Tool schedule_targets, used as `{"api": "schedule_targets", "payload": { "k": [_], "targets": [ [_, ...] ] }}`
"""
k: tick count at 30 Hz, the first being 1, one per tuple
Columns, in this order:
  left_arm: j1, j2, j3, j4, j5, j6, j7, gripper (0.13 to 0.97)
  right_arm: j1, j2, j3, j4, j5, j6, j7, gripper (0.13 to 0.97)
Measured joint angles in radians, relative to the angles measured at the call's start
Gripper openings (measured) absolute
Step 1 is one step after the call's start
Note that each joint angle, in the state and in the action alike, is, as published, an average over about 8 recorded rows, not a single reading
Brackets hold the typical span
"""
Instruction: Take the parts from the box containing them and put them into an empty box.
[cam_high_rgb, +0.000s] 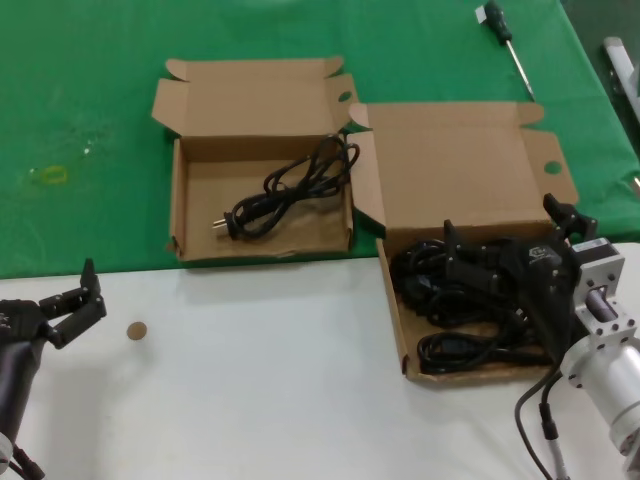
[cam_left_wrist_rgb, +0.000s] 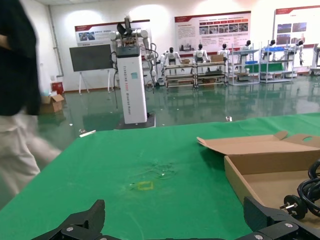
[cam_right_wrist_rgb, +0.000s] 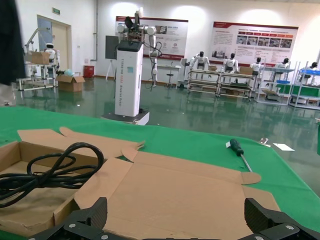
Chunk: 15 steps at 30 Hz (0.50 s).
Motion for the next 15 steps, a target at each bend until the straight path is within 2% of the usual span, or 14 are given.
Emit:
{"api": "schedule_targets", "payload": {
  "k": [15],
  "targets": [
    [0.000, 0.000, 0.000, 0.000, 0.000, 0.000, 0.000, 0.966, 0.000, 0.000, 0.000, 0.000, 0.000, 0.000, 0.000, 0.966]
  ]
}}
